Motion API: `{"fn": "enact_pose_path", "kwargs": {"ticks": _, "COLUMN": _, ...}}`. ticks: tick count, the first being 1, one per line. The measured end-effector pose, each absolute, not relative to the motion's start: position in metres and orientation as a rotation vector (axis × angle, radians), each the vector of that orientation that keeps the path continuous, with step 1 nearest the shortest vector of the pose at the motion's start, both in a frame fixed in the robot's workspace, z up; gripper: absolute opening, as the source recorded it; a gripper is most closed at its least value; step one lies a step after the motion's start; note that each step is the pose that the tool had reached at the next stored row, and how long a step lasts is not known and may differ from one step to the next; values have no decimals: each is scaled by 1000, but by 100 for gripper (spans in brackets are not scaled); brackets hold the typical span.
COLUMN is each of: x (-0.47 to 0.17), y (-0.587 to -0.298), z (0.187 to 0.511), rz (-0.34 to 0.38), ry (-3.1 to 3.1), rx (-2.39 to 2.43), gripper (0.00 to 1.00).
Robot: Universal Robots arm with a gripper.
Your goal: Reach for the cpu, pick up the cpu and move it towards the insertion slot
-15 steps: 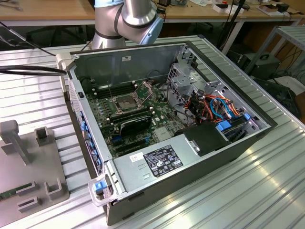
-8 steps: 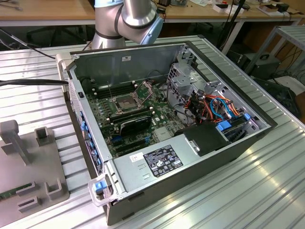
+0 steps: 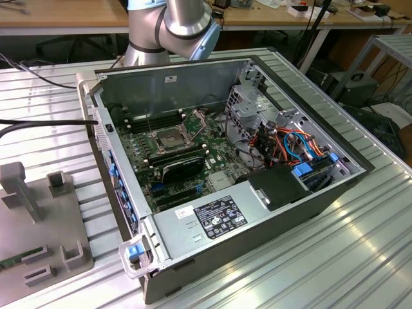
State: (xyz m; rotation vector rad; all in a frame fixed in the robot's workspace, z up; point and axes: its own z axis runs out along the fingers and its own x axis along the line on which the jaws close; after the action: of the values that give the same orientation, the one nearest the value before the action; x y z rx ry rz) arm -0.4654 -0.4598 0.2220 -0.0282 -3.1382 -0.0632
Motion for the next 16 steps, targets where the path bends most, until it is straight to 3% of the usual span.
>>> {"fn": "enact_pose_path", "kwargs": {"ticks": 16, "x": -465, "y": -460, "z": 215, "rz": -63, "ry": -3132, "rx": -28, "gripper": 69}}
